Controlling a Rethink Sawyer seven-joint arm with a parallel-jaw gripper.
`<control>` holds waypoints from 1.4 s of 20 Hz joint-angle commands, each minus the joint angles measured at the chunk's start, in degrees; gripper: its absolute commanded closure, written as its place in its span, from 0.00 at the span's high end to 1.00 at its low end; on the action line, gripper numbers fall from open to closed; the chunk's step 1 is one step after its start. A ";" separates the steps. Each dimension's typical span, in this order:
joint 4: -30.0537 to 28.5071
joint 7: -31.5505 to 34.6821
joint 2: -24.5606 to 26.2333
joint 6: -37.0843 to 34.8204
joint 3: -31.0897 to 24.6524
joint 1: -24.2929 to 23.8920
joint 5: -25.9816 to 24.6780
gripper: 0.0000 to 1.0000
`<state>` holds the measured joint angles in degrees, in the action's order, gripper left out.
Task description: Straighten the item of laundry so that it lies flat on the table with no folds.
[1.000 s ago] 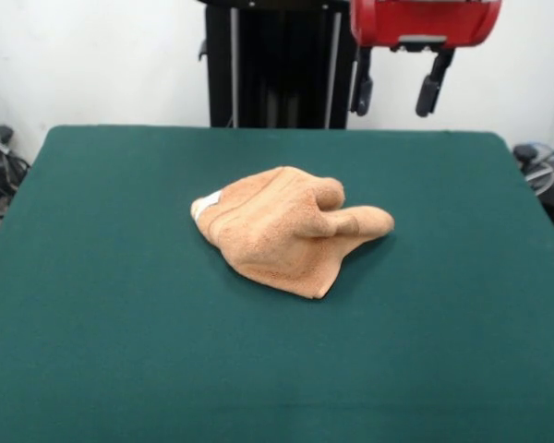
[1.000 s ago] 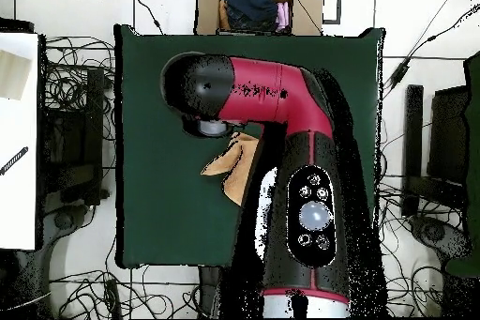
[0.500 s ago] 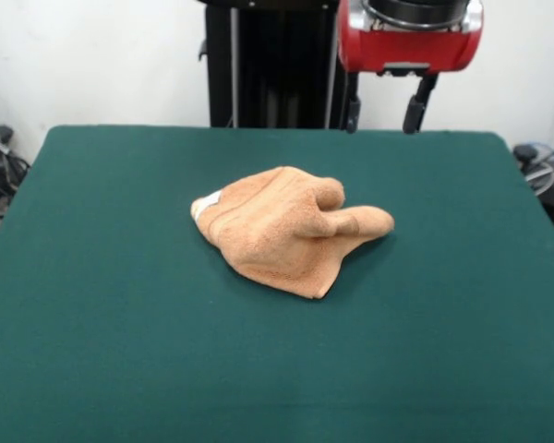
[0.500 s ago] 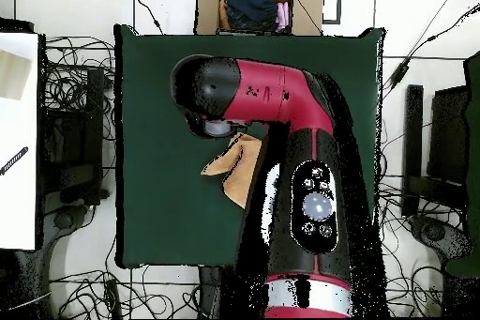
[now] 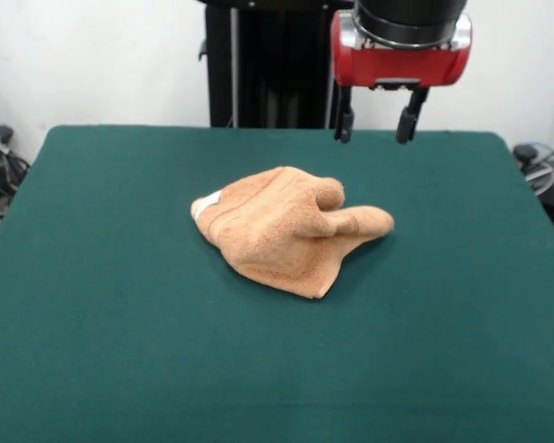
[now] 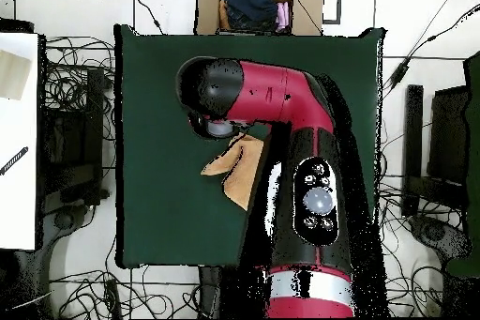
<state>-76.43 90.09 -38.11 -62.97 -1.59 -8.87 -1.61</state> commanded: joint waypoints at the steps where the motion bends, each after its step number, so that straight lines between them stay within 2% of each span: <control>1: -2.93 1.22 1.92 4.83 -2.34 -1.06 -3.74 1.00; 28: -5.28 3.70 4.27 10.33 -1.74 -1.39 -3.01 1.00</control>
<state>-76.46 90.09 -34.42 -56.51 -1.58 -10.39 -1.61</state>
